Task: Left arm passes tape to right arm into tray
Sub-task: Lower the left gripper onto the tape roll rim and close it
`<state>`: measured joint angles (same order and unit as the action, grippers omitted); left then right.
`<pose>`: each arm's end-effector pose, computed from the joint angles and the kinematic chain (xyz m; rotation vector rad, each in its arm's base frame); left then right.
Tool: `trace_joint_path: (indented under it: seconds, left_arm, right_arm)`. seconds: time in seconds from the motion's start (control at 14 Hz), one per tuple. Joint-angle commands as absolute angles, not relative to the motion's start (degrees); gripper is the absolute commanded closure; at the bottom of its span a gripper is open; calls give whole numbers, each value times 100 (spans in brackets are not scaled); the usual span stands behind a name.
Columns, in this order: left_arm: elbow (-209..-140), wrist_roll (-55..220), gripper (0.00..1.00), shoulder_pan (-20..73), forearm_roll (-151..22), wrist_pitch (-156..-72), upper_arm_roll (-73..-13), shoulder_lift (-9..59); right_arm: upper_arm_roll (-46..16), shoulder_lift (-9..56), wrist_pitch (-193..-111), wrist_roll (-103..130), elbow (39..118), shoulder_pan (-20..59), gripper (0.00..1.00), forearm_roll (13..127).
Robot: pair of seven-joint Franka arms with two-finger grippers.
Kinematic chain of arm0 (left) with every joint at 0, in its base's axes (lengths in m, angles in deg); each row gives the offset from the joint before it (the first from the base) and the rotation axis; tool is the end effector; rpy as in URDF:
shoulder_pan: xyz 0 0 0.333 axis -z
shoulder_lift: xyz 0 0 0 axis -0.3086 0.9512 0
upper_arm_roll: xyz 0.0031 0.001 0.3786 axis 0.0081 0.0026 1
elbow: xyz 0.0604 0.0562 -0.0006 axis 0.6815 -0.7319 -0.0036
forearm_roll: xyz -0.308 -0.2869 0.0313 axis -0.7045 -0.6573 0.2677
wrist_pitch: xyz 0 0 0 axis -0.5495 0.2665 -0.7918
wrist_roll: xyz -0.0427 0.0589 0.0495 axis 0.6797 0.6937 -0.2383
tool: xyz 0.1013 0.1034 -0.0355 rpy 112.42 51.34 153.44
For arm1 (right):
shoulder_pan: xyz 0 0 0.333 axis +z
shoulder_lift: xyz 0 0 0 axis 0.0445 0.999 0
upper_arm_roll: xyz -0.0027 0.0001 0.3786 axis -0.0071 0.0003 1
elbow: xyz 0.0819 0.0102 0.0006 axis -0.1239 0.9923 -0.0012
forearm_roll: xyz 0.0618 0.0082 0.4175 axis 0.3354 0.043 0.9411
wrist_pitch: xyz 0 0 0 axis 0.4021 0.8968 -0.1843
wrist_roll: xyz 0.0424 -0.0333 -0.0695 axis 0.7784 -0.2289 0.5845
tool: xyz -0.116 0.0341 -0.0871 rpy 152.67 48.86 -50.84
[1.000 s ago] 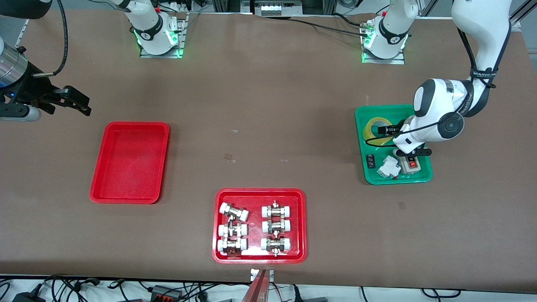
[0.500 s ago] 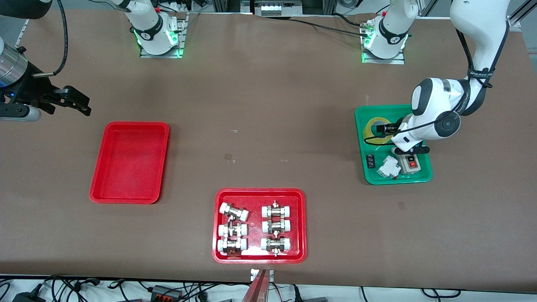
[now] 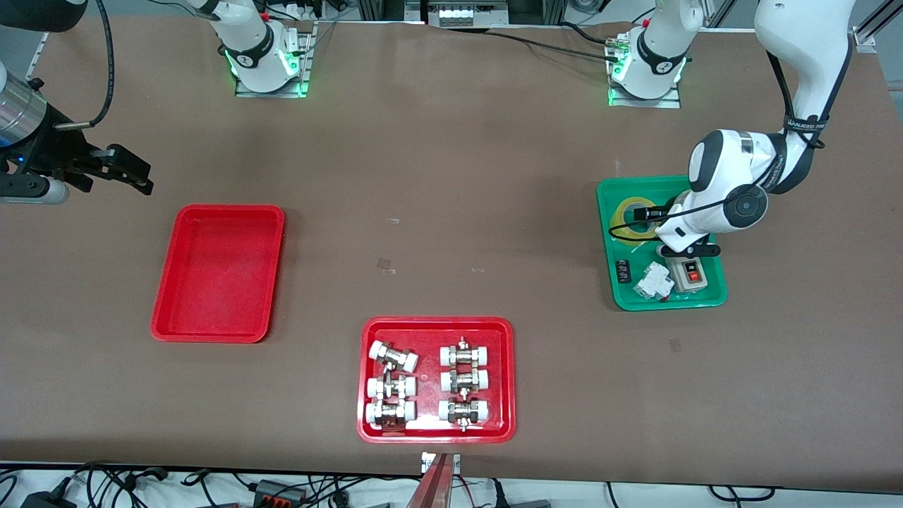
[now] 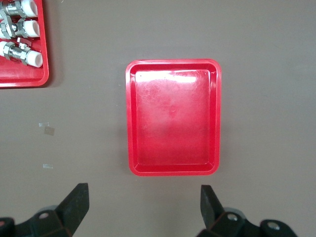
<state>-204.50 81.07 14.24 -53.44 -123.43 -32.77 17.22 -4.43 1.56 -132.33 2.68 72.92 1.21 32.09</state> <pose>0.5153 -0.0365 0.1957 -3.0706 -0.0589 0.5590 0.5993 0.0384 0.6147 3.1319 -0.0570 0.0383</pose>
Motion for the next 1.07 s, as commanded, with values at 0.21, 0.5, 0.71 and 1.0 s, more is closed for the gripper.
trace_joint_path:
  seconds: [0.21,0.5,0.71,1.0]
  left_arm:
    - [-20622,8019,44,1385,-5232,-12493,-3307,1603]
    - [-20640,8028,73,1384,-5232,-12581,-3307,1551]
    - [-20631,8028,99,1228,-5232,-12581,-3316,1533]
    - [-20614,8028,99,1165,-5232,-12415,-3324,1279]
  right_arm:
    - [-431,120,-13184,328,7291,123,0,3195]
    - [-431,120,-13184,328,7291,123,0,3195]
    - [-431,120,-13175,328,7291,123,0,3195]
    - [-431,120,-13175,328,7291,123,0,3195]
